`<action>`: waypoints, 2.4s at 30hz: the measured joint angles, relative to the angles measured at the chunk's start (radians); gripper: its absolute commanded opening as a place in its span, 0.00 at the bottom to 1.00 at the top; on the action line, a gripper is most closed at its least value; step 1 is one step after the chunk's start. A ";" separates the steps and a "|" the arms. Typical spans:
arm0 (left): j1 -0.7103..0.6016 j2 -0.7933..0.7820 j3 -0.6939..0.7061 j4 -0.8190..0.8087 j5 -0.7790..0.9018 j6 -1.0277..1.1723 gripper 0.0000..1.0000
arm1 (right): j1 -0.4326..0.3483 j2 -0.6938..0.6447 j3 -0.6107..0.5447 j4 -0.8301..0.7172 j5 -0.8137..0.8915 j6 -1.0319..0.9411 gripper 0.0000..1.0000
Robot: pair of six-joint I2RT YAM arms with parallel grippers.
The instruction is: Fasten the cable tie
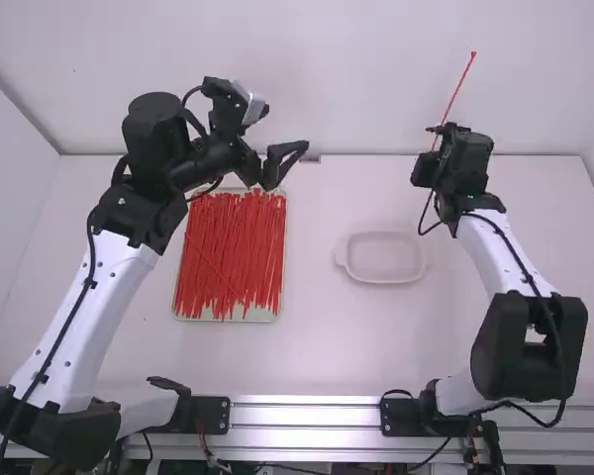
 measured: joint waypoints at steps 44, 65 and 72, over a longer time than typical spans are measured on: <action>0.002 0.000 0.000 0.294 -0.294 -0.578 0.95 | 0.892 0.007 0.151 0.094 1.431 -0.353 0.00; 0.002 0.000 0.000 0.286 -0.264 -0.691 0.04 | 0.975 0.007 0.151 0.166 1.489 -0.453 0.00; 0.002 0.000 0.000 0.293 -0.264 -0.693 0.02 | 0.977 0.007 0.151 0.166 1.488 -0.454 0.00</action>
